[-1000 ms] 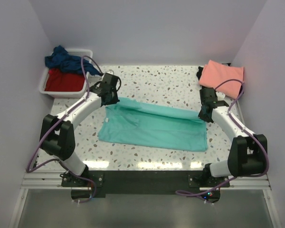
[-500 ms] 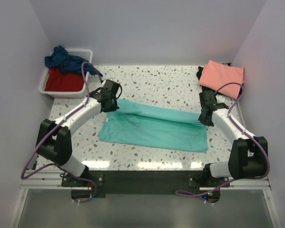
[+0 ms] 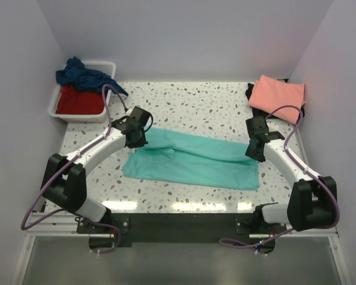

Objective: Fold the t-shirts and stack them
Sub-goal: Fold the tshirt

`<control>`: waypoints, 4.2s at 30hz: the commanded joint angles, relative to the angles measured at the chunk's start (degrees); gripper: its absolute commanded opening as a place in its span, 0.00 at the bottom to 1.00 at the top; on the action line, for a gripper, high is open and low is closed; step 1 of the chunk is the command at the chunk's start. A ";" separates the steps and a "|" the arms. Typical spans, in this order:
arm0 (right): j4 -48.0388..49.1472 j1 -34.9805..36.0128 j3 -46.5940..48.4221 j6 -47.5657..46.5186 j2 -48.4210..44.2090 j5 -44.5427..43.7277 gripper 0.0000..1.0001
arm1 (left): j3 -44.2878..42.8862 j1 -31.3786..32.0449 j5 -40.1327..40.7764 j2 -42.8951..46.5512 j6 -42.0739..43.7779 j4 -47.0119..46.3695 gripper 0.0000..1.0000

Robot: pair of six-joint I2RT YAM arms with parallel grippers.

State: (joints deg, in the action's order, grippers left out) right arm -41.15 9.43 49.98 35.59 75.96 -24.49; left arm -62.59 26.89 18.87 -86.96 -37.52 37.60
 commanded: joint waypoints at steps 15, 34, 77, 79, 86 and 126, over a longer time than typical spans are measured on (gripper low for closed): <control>0.88 2.17 -0.32 1.76 0.50 -1.96 0.32 | 3.35 0.44 2.57 1.27 -3.70 2.21 0.00; 5.29 2.17 4.16 -1.84 6.83 -5.83 0.00 | 1.07 0.44 3.45 1.88 -3.53 3.79 0.00; 2.38 2.17 1.27 1.67 4.02 1.11 0.38 | -10.71 0.35 5.03 -3.48 -0.72 3.18 0.00; 2.47 2.17 1.26 1.67 4.28 1.11 0.36 | -10.71 0.35 5.03 -3.48 -0.63 3.18 0.00; 2.65 2.17 1.27 1.67 5.16 1.46 0.31 | -10.89 0.35 4.94 -3.83 -0.54 3.18 0.00; 4.84 2.17 19.54 0.09 13.77 -10.14 0.00 | -39.62 -4.66 10.04 -17.01 7.19 1.24 0.00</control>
State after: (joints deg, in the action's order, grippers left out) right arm -38.89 11.25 65.63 35.35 87.68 -29.58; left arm -96.09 22.76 27.09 -101.21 -33.17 40.47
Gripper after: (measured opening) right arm 0.015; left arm 0.020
